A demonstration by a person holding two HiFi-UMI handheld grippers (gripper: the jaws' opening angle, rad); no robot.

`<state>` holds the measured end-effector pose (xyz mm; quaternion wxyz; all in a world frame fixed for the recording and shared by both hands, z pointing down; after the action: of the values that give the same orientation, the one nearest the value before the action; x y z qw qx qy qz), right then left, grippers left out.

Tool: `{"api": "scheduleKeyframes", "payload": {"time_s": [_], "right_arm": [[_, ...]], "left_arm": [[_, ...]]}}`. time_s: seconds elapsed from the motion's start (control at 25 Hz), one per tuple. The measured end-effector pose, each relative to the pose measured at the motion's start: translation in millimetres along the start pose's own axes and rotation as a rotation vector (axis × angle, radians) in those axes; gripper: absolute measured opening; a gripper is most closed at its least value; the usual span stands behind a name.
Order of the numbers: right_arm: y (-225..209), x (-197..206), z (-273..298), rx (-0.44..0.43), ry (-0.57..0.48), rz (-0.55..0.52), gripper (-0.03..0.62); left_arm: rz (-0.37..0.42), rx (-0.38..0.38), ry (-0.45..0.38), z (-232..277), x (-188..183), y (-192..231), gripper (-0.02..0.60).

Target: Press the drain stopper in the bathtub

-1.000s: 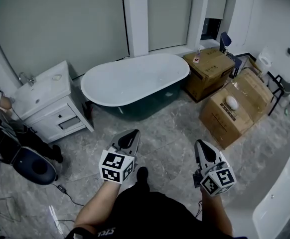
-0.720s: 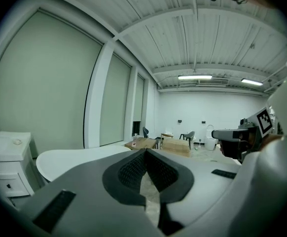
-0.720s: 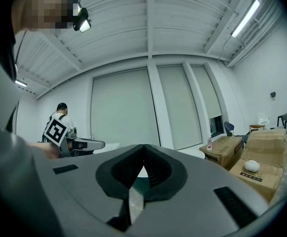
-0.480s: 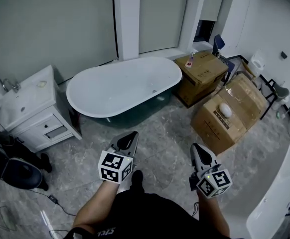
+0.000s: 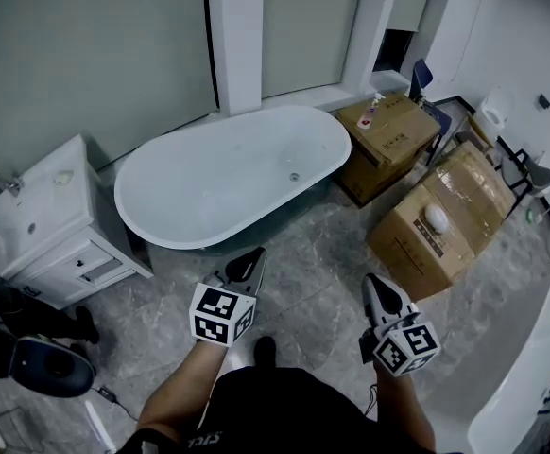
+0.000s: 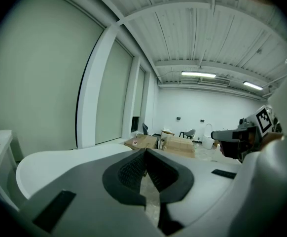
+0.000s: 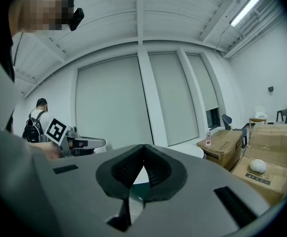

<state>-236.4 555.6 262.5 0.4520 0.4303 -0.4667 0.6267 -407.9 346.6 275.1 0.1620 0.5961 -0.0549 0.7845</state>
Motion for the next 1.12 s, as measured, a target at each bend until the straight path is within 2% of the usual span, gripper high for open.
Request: {"api": "scheduleKeyframes", "payload": {"time_s": [0.32,0.52,0.76,0.96,1.12], "right_arm": [[-2.0,-12.5,53.0,0.018,0.011,-0.018,0.015],[-11.1,-21.3,76.2,0.024,0.022,-0.017,0.015],[-48.8,-27.7,114.7,0.017,0.027,0.012,0.015],[-98.5,-30.0,173.2,-0.065,0.029,0.022,0.015],[-143.9,-45.7,227.1,-0.104,0.048,0.034,0.014]], "left_arm": [[-0.012,0.023,-0.016,31.5,-11.2,52.9,0.014],[-0.022,0.018,-0.018,47.1,-16.3,69.5,0.014],[-0.017,-0.004,-0.001,88.1,-22.4,84.0,0.014],[-0.027,-0.050,0.013,138.4,-35.7,104.1,0.014],[-0.035,-0.073,0.035,199.2,-50.6,113.9,0.014]]}}
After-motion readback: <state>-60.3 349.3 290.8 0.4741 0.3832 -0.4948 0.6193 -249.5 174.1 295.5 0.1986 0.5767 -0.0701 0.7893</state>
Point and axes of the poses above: the fingertips, and each gripper's own axes: z forward along the fingers, y to its left, x out of its underside, the point moved 6 cm from there along -z, backward along the fingers, and after that the axes turned 1 degree about y, right-handed, at the moved point
